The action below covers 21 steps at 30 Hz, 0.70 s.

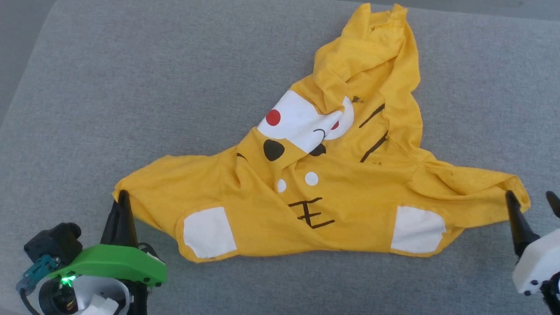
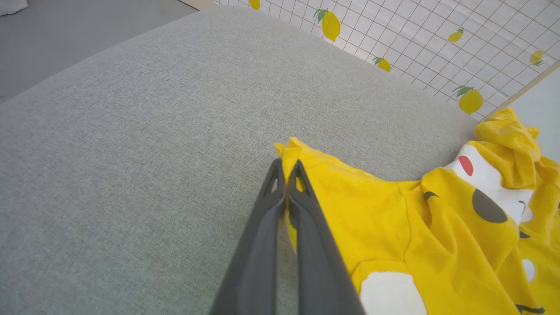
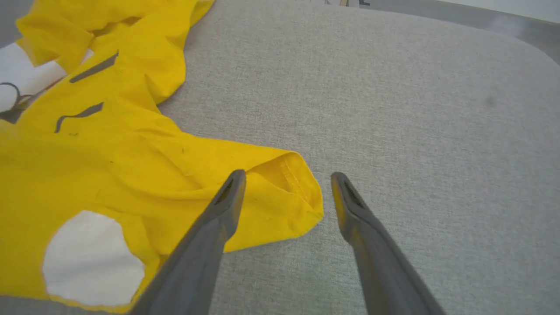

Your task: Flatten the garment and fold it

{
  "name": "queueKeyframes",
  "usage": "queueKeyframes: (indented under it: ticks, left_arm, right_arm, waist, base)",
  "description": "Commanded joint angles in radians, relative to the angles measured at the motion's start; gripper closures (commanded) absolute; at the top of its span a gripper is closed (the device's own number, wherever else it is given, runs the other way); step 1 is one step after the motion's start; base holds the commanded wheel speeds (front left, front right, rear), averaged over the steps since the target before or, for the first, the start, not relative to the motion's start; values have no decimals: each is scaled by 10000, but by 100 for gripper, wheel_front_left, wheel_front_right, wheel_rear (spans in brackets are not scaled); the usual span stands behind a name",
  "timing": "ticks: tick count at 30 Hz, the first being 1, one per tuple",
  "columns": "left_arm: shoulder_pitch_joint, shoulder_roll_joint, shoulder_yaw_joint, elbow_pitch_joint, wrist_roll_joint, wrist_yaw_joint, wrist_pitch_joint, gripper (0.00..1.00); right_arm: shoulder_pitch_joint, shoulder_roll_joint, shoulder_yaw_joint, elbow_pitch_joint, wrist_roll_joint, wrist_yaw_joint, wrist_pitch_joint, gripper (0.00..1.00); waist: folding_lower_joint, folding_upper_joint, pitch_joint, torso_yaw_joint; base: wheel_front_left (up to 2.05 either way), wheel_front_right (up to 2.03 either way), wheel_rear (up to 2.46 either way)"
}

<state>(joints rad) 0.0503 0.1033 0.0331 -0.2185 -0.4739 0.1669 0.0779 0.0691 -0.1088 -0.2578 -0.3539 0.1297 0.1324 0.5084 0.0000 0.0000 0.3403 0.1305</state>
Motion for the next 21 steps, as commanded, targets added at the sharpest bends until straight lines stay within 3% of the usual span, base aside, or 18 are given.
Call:
queueKeyframes:
  ticks: [1, 10, 19, 20, 21]
  left_arm:
    - [-154, 31, -55, -34, 46, -60, 35, 100]
    - [-184, 42, -263, -234, 74, -50, 136, 100]
    - [-240, 109, -456, -462, 109, -28, 372, 100]
    - [-256, 113, -472, -471, 110, -26, 388, 100]
    - [-283, 113, -500, -474, 109, -29, 407, 100]
  right_arm:
    - [96, -171, -22, -14, 62, -17, 208, 0]
    - [119, -669, -334, 634, 440, -17, 671, 0]
    - [-757, -916, 638, 2153, 757, -17, 151, 0]
    - [-847, -900, 689, 2302, 805, -17, 135, 39]
    - [-927, -864, 748, 2478, 871, -17, 183, 88]
  waist:
    - [0, 0, 126, -67]
    - [0, 0, 338, -58]
    - [0, 0, 448, -134]
    - [0, 0, 464, -141]
    - [0, 0, 477, -141]
  base:
    - [0, 0, 0]
    - [0, 0, 0]
    - [0, 0, 0]
    - [0, 0, 0]
    - [0, 0, 0]
